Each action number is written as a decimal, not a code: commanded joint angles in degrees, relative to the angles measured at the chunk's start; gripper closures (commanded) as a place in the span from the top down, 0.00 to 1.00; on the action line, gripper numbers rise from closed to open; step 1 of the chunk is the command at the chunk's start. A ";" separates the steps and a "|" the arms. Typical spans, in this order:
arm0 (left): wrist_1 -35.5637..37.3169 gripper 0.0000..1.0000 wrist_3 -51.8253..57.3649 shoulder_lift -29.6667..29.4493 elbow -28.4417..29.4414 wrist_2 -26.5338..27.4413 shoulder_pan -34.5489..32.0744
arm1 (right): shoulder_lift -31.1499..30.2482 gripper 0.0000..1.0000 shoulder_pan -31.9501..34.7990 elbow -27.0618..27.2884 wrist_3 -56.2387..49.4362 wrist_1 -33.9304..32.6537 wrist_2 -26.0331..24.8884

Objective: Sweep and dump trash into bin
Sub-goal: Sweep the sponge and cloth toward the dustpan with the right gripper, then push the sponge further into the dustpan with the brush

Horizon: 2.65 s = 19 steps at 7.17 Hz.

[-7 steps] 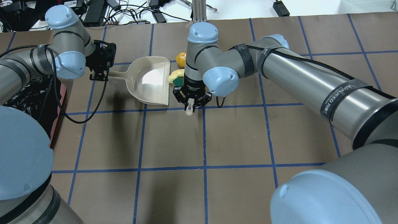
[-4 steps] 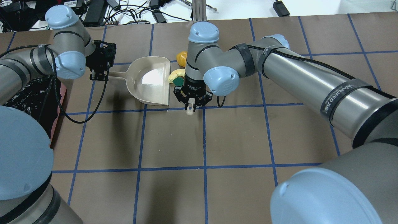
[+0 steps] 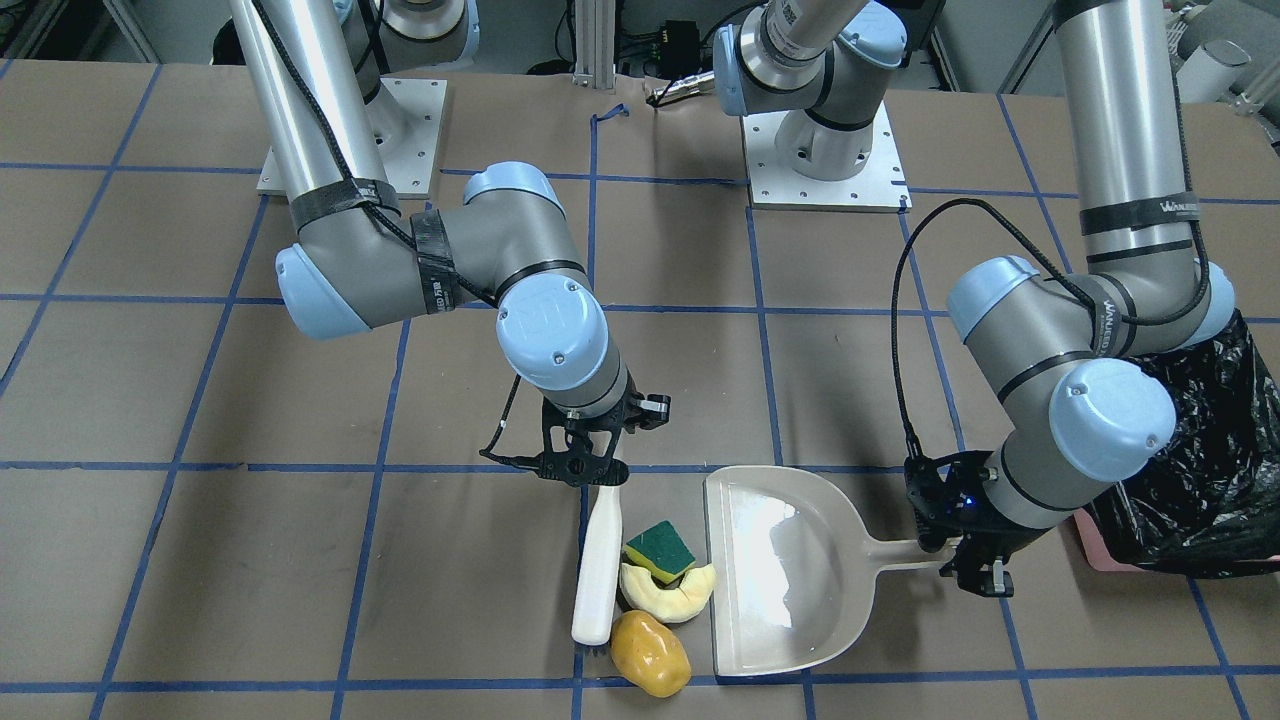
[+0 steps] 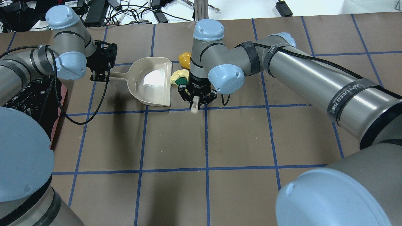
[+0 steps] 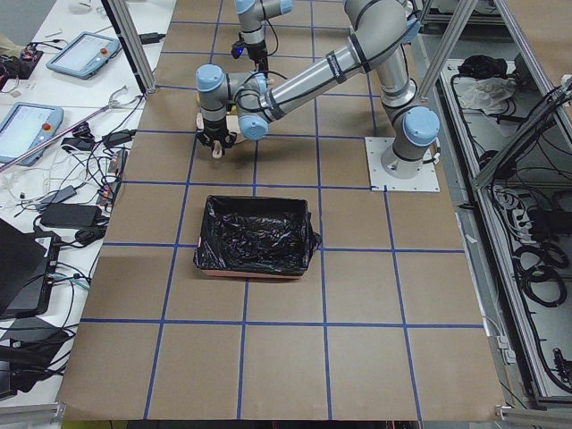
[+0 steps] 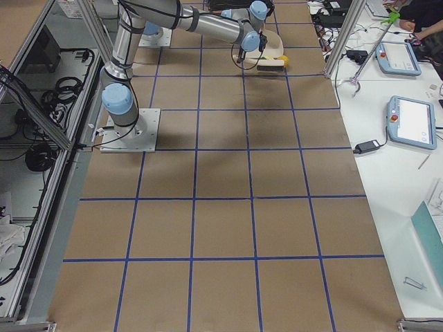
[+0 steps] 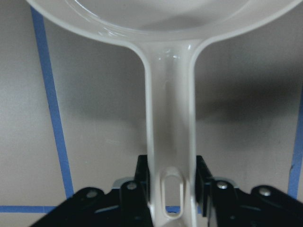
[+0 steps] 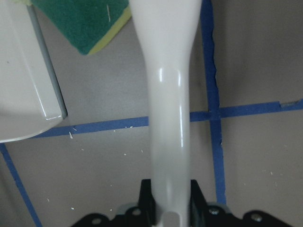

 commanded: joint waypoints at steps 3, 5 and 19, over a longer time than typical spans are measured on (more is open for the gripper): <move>0.09 0.29 0.00 -0.09 0.09 0.26 -0.04 | 0.03 0.00 -0.05 -0.51 -0.26 0.00 -1.44; 0.17 0.29 0.00 -0.09 0.09 0.79 -0.30 | -0.06 0.00 -0.05 -0.51 -0.44 0.09 -2.84; 0.17 0.29 -0.09 0.00 0.26 0.88 -0.83 | 5.57 0.00 0.48 -5.07 -0.79 -4.65 -2.40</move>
